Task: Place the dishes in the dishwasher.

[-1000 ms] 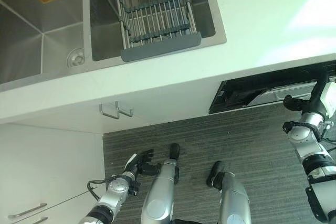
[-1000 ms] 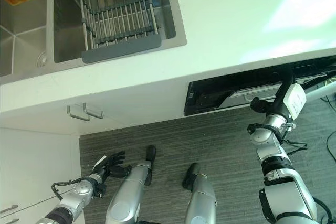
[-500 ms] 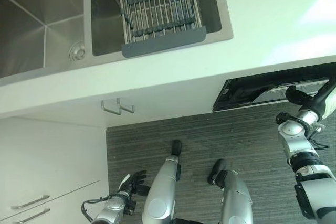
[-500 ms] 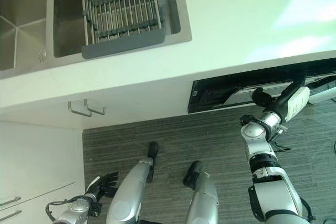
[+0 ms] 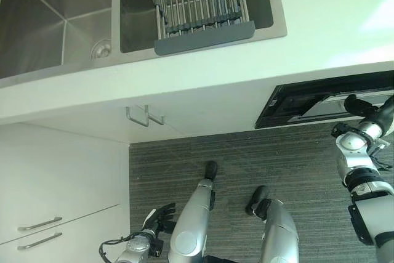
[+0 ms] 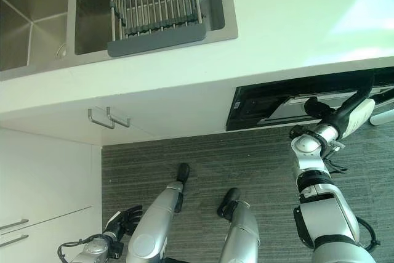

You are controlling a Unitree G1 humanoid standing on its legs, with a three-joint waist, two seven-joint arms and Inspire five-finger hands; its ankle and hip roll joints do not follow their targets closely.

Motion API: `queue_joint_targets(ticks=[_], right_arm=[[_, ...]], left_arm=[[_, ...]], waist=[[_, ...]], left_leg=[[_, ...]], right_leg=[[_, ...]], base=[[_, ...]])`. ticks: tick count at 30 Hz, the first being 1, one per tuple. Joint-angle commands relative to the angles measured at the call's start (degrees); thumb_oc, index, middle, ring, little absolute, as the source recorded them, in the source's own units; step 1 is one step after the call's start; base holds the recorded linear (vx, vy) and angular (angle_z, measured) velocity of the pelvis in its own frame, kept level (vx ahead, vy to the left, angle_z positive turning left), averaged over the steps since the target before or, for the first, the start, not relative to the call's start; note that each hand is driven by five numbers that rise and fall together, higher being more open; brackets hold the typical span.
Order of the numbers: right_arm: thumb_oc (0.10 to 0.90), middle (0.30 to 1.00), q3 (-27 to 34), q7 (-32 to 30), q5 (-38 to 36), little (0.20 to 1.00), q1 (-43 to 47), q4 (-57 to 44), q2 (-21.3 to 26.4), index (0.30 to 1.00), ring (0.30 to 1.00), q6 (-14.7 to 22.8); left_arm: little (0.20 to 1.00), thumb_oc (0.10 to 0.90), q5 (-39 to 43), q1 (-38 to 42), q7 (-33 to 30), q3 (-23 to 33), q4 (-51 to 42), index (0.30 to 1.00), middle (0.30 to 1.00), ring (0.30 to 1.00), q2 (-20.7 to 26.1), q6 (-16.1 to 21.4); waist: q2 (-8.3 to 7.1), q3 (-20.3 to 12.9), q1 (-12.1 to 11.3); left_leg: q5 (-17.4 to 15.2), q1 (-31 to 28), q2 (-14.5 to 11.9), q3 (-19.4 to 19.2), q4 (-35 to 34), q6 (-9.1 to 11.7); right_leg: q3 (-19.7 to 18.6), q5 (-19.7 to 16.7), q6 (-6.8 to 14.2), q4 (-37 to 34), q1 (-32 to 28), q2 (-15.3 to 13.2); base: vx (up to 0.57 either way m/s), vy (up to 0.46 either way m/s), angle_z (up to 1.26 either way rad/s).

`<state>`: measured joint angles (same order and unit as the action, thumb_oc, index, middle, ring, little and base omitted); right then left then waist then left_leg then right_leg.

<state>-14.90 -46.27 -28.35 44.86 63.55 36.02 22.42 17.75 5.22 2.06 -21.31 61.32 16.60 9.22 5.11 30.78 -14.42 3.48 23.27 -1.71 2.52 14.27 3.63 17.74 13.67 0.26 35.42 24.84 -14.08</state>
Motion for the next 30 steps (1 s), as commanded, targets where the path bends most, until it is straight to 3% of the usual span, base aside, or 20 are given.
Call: queue_joint_targets(ticks=[1, 3, 7, 10, 17, 19, 25, 30], right_arm=[[0.800, 0.900, 7.74, 6.19, -21.75, 0.900, 22.54, -5.58, -7.06, 0.900, 0.900, 7.51], [0.800, 0.900, 7.35, 5.74, -22.07, 0.900, 23.43, -5.80, -7.23, 0.900, 0.900, 7.84], [0.800, 0.900, 7.32, 8.44, -29.52, 0.900, 25.06, -6.54, -7.58, 0.900, 0.900, 8.48], [0.800, 0.900, 7.25, 13.89, -37.21, 0.900, 26.90, -7.23, -7.90, 0.900, 0.900, 8.53], [0.800, 0.900, 6.01, 21.98, -42.28, 0.900, 29.81, -10.72, -8.61, 0.900, 0.900, 9.13], [0.800, 0.900, 6.02, 20.43, -41.26, 0.900, 30.94, -11.41, -7.90, 0.900, 0.900, 9.62], [0.800, 0.900, 5.43, 23.58, -42.21, 0.900, 32.56, -13.74, -6.59, 0.900, 0.900, 9.84], [0.800, 0.900, 4.93, 19.04, -34.44, 0.900, 33.11, -16.89, -6.93, 0.900, 0.900, 8.66]], left_arm=[[0.900, 0.800, 1.42, -1.74, 0.31, -2.86, -0.73, 0.900, 0.900, 0.900, 0.36, 2.57], [0.900, 0.800, 1.52, -1.70, 0.39, -2.85, -0.76, 0.900, 0.900, 0.900, 0.32, 2.37], [0.900, 0.800, 2.00, -1.79, 0.60, -2.94, -0.43, 0.900, 0.900, 0.900, 0.49, 2.03], [0.900, 0.800, 1.78, -2.32, 0.97, -2.85, -0.46, 0.900, 0.900, 0.900, 0.84, 2.50], [0.900, 0.800, 2.25, -2.34, 1.42, -3.00, -0.85, 0.900, 0.900, 0.900, 1.83, 2.03], [0.900, 0.800, 2.22, -2.81, 2.08, -2.65, -0.55, 0.900, 0.900, 0.900, 2.31, 1.89], [0.900, 0.800, 1.27, -3.72, 2.80, -2.37, -0.63, 0.900, 0.900, 0.900, 3.15, 1.70], [0.900, 0.800, 1.45, -3.91, 3.02, -2.26, -1.14, 0.900, 0.900, 0.900, 3.54, 1.17]], waist=[[3.73, -1.02, -3.60], [3.81, -1.02, -3.79], [3.85, -1.14, -4.17], [3.97, -1.22, -4.70], [4.02, -1.59, -5.36], [3.95, -2.14, -5.67], [3.66, -3.11, -6.17], [3.67, -3.15, -6.04]], left_leg=[[-8.82, -2.61, 2.86, 1.22, 2.92, -4.00], [-8.76, -2.54, 2.91, 1.31, 2.92, -3.98], [-8.73, -2.50, 3.04, 1.61, 2.92, -3.97], [-8.60, -2.27, 3.13, 2.03, 2.92, -3.95], [-8.61, -2.26, 3.52, 3.02, 2.92, -3.91], [-8.72, -2.66, 3.68, 3.37, 2.92, -3.82], [-9.03, -3.39, 3.99, 4.06, 2.92, -3.85], [-9.19, -3.93, 4.18, 4.21, 2.92, -4.04]], right_leg=[[-1.99, 5.01, 3.05, 0.06, -6.41, 0.50], [-1.85, 4.98, 3.10, 0.01, -6.47, 0.41], [-1.55, 4.94, 3.16, -0.41, -6.96, 0.28], [-1.37, 4.80, 3.29, -0.96, -7.32, 0.26], [-0.87, 4.81, 3.49, -1.98, -8.46, 0.34], [-0.52, 4.82, 3.59, -2.61, -9.50, 0.25], [0.22, 4.38, 4.02, -4.46, -11.51, 0.03], [0.06, 4.15, 4.23, -4.90, -12.19, -0.10]], base=[[0.00, 0.043, 0.01], [0.00, 0.033, -0.02], [0.02, 0.026, -0.03], [0.00, 0.009, 0.01], [0.01, 0.013, 0.05], [0.04, 0.032, -0.18], [0.04, 0.018, -0.06], [0.00, 0.006, 0.01]])
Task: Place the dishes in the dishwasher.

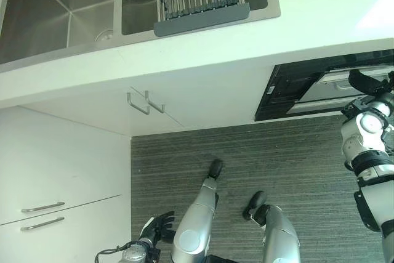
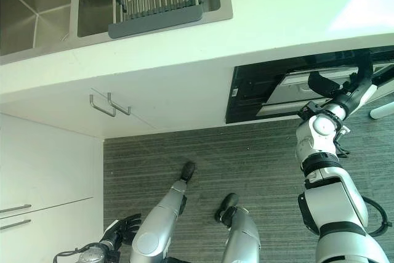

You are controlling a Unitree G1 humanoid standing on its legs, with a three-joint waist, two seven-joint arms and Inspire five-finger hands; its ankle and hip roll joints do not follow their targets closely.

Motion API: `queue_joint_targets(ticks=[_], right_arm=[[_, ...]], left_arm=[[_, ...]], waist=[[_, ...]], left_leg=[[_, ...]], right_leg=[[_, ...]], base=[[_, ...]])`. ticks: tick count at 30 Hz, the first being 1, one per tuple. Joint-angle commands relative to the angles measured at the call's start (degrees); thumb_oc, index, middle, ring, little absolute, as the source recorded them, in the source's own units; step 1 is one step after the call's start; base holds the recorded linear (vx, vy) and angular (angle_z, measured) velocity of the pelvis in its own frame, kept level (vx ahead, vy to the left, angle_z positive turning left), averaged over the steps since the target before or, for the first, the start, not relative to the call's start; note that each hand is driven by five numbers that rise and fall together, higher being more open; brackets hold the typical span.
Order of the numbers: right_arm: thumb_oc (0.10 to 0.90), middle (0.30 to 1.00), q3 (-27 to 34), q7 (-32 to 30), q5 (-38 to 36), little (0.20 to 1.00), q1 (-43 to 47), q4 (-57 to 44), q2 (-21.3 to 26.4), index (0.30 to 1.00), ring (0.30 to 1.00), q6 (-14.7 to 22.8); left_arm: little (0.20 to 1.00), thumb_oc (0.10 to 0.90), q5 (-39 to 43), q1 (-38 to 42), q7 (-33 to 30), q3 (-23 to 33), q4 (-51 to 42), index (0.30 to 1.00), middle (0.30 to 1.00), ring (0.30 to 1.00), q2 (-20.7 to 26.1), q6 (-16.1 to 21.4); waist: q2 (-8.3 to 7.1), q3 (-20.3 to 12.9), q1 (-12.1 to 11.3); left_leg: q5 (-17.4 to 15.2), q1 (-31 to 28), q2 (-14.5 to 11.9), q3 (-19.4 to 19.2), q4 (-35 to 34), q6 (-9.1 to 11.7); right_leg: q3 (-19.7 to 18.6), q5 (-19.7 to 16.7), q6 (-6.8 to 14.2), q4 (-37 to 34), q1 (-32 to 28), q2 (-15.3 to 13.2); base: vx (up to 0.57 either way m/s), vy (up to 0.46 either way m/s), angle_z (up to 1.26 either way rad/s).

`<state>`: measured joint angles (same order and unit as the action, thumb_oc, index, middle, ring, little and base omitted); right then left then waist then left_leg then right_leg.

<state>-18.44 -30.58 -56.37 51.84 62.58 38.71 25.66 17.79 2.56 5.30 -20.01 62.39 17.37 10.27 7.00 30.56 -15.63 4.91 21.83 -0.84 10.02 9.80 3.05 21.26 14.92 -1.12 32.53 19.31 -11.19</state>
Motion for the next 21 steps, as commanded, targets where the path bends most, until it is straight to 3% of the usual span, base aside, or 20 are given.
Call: queue_joint_targets(ticks=[1, 5, 12, 18, 21], right_arm=[[0.800, 0.900, 8.39, 2.17, -4.93, 0.900, 26.17, -15.96, -9.48, 0.900, 0.900, 4.95], [0.800, 0.900, 8.20, -3.86, 1.88, 0.900, 25.81, -14.67, -9.58, 0.900, 0.900, 3.85], [0.800, 0.900, 8.88, -7.00, 7.03, 0.900, 23.44, -11.44, -9.16, 0.900, 0.900, 6.57], [0.800, 0.900, 10.26, -9.29, 13.92, 0.900, 17.34, -17.86, -11.40, 0.900, 0.900, 9.93], [0.800, 0.900, 11.56, -11.50, 17.93, 0.900, 10.29, -24.46, -12.98, 0.900, 0.900, 11.98]], left_arm=[[0.900, 0.800, 1.41, -1.33, -0.16, -3.45, -2.26, 0.900, 0.900, 0.900, 2.83, 0.08], [0.900, 0.800, 1.25, -1.01, -0.22, -3.41, -2.20, 0.900, 0.900, 0.900, 2.61, -0.17], [0.900, 0.800, 0.79, -1.00, -1.31, -3.75, -1.55, 0.900, 0.900, 0.900, 1.61, -0.53], [0.900, 0.800, 3.75, -1.48, -0.91, -2.61, 0.09, 0.900, 0.900, 0.900, 0.08, -1.44], [0.900, 0.800, 5.31, -2.10, -1.21, -1.37, 0.81, 0.900, 0.900, 0.900, -1.18, -1.95]], waist=[[1.75, -3.00, -4.83], [1.72, -3.07, -4.77], [1.68, -3.47, -4.54], [1.64, -4.13, -3.00], [1.89, -4.55, -1.53]], left_leg=[[-10.69, -2.55, 3.34, -3.28, 7.39, -3.50], [-10.90, -2.79, 3.41, -3.34, 7.39, -3.56], [-11.35, -3.75, 3.06, -3.28, 7.39, -3.42], [-11.81, -5.07, 2.57, -3.62, 7.39, -3.18], [-10.97, -5.30, 1.54, -3.92, 7.39, -3.36]], right_leg=[[-3.46, 2.88, 5.66, -2.10, -6.74, -2.99], [-3.38, 2.65, 5.65, -3.12, -7.41, -2.79], [-2.91, 1.84, 5.75, -4.95, -8.98, -2.51], [-3.08, 1.06, 5.83, -6.89, -10.48, -2.13], [-2.54, -1.84, 5.56, -9.70, -11.39, -1.09]], base=[[0.00, 0.000, 0.00], [0.00, -0.001, -0.01], [0.00, -0.008, 0.01], [0.00, 0.026, 0.07], [-0.08, 0.064, 0.08]])
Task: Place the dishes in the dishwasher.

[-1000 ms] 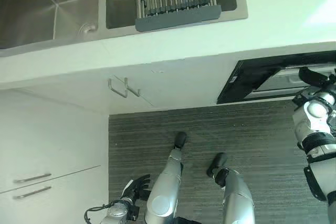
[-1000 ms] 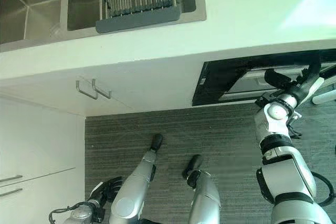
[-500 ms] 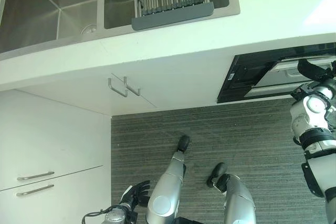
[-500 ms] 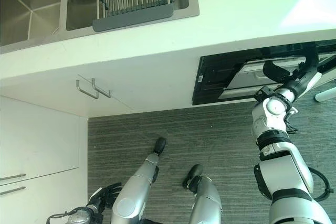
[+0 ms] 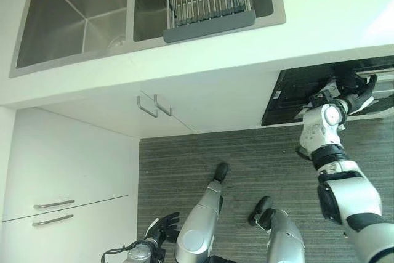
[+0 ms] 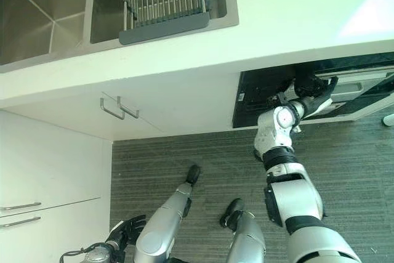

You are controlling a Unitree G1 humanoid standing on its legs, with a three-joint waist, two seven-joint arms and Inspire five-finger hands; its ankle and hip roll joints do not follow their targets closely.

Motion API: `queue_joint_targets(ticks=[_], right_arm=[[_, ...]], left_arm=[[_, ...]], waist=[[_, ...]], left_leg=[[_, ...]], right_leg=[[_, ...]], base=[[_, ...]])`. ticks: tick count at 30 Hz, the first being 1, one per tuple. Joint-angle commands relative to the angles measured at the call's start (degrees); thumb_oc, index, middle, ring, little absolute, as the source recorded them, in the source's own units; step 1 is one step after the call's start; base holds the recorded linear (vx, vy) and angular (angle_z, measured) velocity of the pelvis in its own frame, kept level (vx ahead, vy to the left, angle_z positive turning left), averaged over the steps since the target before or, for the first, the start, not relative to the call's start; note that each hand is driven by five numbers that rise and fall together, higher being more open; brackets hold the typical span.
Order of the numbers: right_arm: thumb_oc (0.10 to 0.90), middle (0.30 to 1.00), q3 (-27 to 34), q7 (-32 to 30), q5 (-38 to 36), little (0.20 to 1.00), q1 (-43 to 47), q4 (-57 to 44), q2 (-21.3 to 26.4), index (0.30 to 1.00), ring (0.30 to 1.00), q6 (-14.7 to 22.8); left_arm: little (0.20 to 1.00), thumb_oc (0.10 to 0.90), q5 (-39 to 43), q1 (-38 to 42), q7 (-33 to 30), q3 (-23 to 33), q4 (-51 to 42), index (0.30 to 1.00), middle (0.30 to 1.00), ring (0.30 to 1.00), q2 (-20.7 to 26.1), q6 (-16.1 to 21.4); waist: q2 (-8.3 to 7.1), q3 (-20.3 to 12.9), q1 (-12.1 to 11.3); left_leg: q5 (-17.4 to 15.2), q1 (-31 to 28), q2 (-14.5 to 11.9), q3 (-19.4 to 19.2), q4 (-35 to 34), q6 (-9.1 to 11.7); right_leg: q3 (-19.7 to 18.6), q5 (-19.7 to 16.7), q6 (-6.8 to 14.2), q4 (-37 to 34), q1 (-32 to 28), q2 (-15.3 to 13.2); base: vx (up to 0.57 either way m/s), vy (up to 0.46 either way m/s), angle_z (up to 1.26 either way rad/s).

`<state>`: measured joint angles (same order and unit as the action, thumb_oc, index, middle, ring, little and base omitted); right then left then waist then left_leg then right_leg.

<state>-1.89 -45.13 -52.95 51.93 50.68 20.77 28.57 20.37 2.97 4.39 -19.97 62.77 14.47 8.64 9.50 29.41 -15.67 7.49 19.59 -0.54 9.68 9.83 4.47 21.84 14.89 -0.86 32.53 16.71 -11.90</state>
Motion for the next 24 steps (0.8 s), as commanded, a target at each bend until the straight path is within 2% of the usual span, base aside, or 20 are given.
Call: queue_joint_targets(ticks=[1, 3, 5, 7, 9, 12, 13, 16, 18, 19, 21, 24], right_arm=[[0.800, 0.900, -4.36, 2.11, 16.68, 0.900, 7.47, -14.83, 4.38, 0.900, 0.900, 9.49], [0.800, 0.900, -3.87, -1.24, 20.58, 0.900, -0.22, -21.61, 2.47, 0.900, 0.900, 10.10], [0.800, 0.900, -4.59, -3.13, 25.37, 0.900, -10.45, -29.23, -0.13, 0.900, 0.900, 11.14], [0.800, 0.900, -5.28, -4.98, 28.91, 0.900, -14.96, -32.90, -1.16, 0.900, 0.900, 10.63], [0.800, 0.900, -5.44, -3.01, 32.28, 0.900, -25.18, -37.54, -2.04, 0.900, 0.900, 11.84], [0.800, 0.900, -5.08, 0.65, 34.10, 0.900, -33.96, -38.87, -2.14, 0.900, 0.900, 13.51], [0.800, 0.900, -3.98, 2.30, 34.96, 0.900, -38.12, -38.66, -1.94, 0.900, 0.900, 14.19], [0.800, 0.900, -1.95, 5.29, 33.76, 0.900, -41.54, -38.69, -1.22, 0.900, 0.900, 14.84], [0.800, 0.900, -1.30, 7.29, 31.18, 0.900, -43.61, -38.53, -0.99, 0.900, 0.900, 13.54], [0.800, 0.900, -0.64, 9.03, 28.35, 0.900, -45.39, -37.28, -1.21, 0.900, 0.900, 11.23], [0.800, 0.900, -0.56, 9.07, 28.55, 0.900, -46.40, -36.14, -1.30, 0.900, 0.900, 10.21], [0.800, 0.900, -0.55, 9.68, 29.26, 0.900, -48.36, -30.98, -1.47, 0.900, 0.900, 6.35]], left_arm=[[0.900, 0.800, 3.76, -2.89, -0.18, -0.89, 0.74, 0.900, 0.900, 0.900, 1.27, -0.33], [0.900, 0.800, 5.89, -3.71, -0.57, 0.76, 1.52, 0.900, 0.900, 0.900, 0.01, -0.19], [0.900, 0.800, 7.55, -4.93, -1.18, 3.21, 1.77, 0.900, 0.900, 0.900, -1.28, 0.05], [0.900, 0.800, 8.05, -5.83, -1.55, 4.33, 1.99, 0.900, 0.900, 0.900, -1.83, 0.34], [0.900, 0.800, 9.27, -7.71, -1.95, 7.30, 1.59, 0.900, 0.900, 0.900, -3.15, 0.21], [0.900, 0.800, 10.34, -9.96, -0.92, 10.03, 0.61, 0.900, 0.900, 0.900, -4.13, -0.01], [0.900, 0.800, 11.07, -11.23, -0.09, 12.37, 0.29, 0.900, 0.900, 0.900, -4.37, -0.55], [0.900, 0.800, 12.05, -11.22, 1.18, 15.00, 1.11, 0.900, 0.900, 0.900, -3.80, -1.94], [0.900, 0.800, 12.11, -10.40, 2.05, 16.36, 1.89, 0.900, 0.900, 0.900, -3.23, -3.50], [0.900, 0.800, 11.51, -9.99, 2.77, 17.10, 2.48, 0.900, 0.900, 0.900, -3.09, -4.50], [0.900, 0.800, 11.28, -10.00, 3.13, 17.36, 2.59, 0.900, 0.900, 0.900, -3.10, -4.83], [0.900, 0.800, 11.41, -9.44, 4.70, 17.47, 2.80, 0.900, 0.900, 0.900, -2.98, -5.61]], waist=[[-0.83, -3.63, -0.84], [-1.50, -4.45, 0.82], [-2.86, -5.59, 3.13], [-3.68, -6.49, 4.14], [-5.01, -8.62, 6.07], [-6.13, -11.51, 7.42], [-6.95, -13.90, 8.16], [-7.77, -16.08, 9.17], [-8.29, -17.15, 10.05], [-8.76, -17.97, 10.87], [-8.99, -18.33, 11.30], [-9.33, -19.12, 12.35]], left_leg=[[-13.85, -3.57, 0.95, -3.78, 7.36, -4.78], [-14.52, -4.55, 0.11, -4.33, 7.36, -4.66], [-15.08, -5.37, -0.78, -5.52, 7.36, -4.42], [-15.25, -5.66, -1.20, -6.10, 7.36, -4.30], [-15.78, -6.41, -1.97, -7.29, 7.36, -4.23], [-16.58, -7.30, -2.77, -8.80, 7.36, -4.05], [-17.08, -7.80, -3.78, -10.28, 7.36, -3.62], [-17.40, -7.88, -4.92, -11.75, 7.36, -2.94], [-17.72, -8.21, -5.26, -12.32, 7.36, -2.71], [-18.36, -8.96, -5.48, -12.99, 7.36, -2.73], [-18.72, -9.47, -5.69, -13.45, 7.36, -2.71], [-19.47, -10.49, -6.02, -14.50, 7.36, -2.69]], right_leg=[[-3.31, -2.30, 5.39, -10.85, -9.47, -0.09], [-3.80, -3.77, 5.68, -14.17, -11.23, 0.68], [-5.13, -4.53, 6.11, -15.34, -11.64, 0.76], [-5.86, -4.68, 6.36, -15.34, -11.43, 0.72], [-6.80, -5.08, 6.97, -15.34, -11.20, 0.51], [-7.48, -5.10, 7.74, -15.34, -11.23, 0.04], [-7.32, -5.13, 8.49, -15.34, -11.50, -0.56], [-6.78, -4.88, 9.07, -15.34, -11.71, -1.06], [-6.87, -4.59, 9.27, -15.34, -11.91, -1.10], [-7.16, -4.35, 9.35, -15.34, -12.14, -1.14], [-7.42, -4.25, 9.35, -15.34, -12.31, -1.11], [-8.00, -4.13, 9.61, -15.34, -12.44, -1.12]], base=[[0.03, 0.015, 0.11], [0.04, 0.004, 0.10], [0.01, -0.011, -0.03], [0.00, -0.025, -0.15], [-0.01, -0.027, -0.34], [0.00, -0.037, -0.27], [0.00, -0.081, -0.38], [-0.04, -0.084, -0.32], [-0.03, -0.072, -0.05], [-0.02, -0.068, 0.05], [0.00, -0.025, 0.03], [0.00, 0.000, 0.00]])
